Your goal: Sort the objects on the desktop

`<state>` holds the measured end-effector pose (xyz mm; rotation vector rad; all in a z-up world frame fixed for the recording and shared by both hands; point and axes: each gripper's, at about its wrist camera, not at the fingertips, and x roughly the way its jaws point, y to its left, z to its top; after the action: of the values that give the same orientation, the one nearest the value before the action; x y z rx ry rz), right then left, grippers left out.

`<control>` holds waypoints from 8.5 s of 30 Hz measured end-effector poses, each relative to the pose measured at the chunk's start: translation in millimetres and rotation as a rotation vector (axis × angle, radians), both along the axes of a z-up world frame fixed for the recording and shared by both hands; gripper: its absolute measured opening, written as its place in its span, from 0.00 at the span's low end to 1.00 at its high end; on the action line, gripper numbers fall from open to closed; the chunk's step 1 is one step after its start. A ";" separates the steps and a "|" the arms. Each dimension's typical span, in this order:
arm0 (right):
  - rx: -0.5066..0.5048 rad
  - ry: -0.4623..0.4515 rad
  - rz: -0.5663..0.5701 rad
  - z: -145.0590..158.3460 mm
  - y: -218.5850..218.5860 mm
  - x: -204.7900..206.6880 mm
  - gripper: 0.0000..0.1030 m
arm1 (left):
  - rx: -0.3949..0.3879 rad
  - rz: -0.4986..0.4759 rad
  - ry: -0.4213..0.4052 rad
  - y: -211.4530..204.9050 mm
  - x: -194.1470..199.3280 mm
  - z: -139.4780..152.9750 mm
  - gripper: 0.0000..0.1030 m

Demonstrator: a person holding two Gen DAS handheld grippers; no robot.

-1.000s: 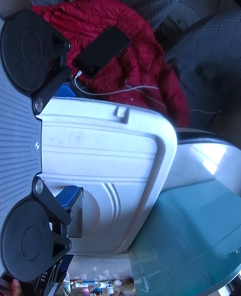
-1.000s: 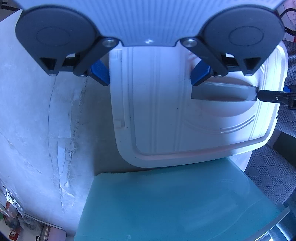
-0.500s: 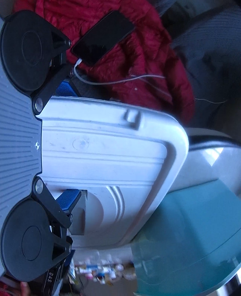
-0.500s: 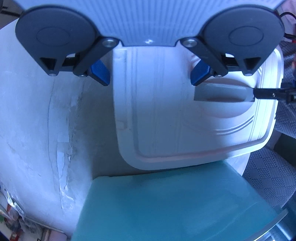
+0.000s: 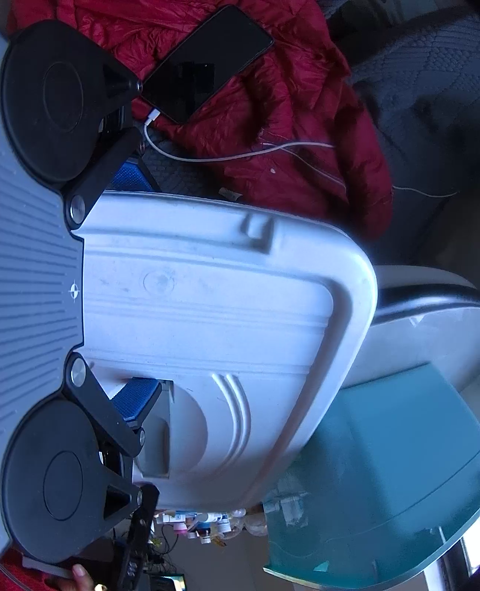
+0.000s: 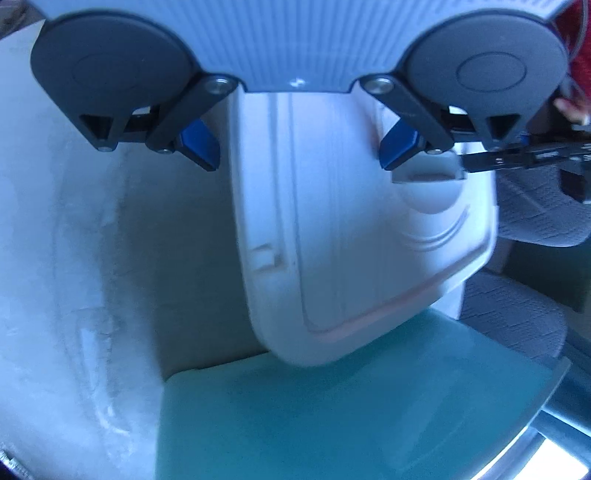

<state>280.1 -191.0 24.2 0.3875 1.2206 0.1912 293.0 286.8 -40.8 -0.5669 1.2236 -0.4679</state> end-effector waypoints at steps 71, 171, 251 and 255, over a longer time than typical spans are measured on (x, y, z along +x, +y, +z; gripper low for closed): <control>0.199 -0.271 0.110 113.3 -154.4 -153.1 0.94 | 0.418 0.207 -0.292 -230.3 -254.0 278.0 1.00; -0.170 -0.303 0.114 175.3 -105.1 211.4 0.92 | 0.445 0.266 -0.246 -180.9 186.5 269.9 0.99; -0.206 -0.427 -0.028 162.4 -87.7 70.2 0.70 | 0.625 0.241 -0.521 -212.5 97.7 287.8 1.00; -0.262 -0.519 -0.032 154.5 -63.4 10.8 0.70 | 0.606 0.237 -0.537 -215.0 41.1 275.2 1.00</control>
<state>290.9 -254.4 178.7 0.1143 0.7139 0.0930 334.0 71.8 234.3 -0.0480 0.7114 -0.0238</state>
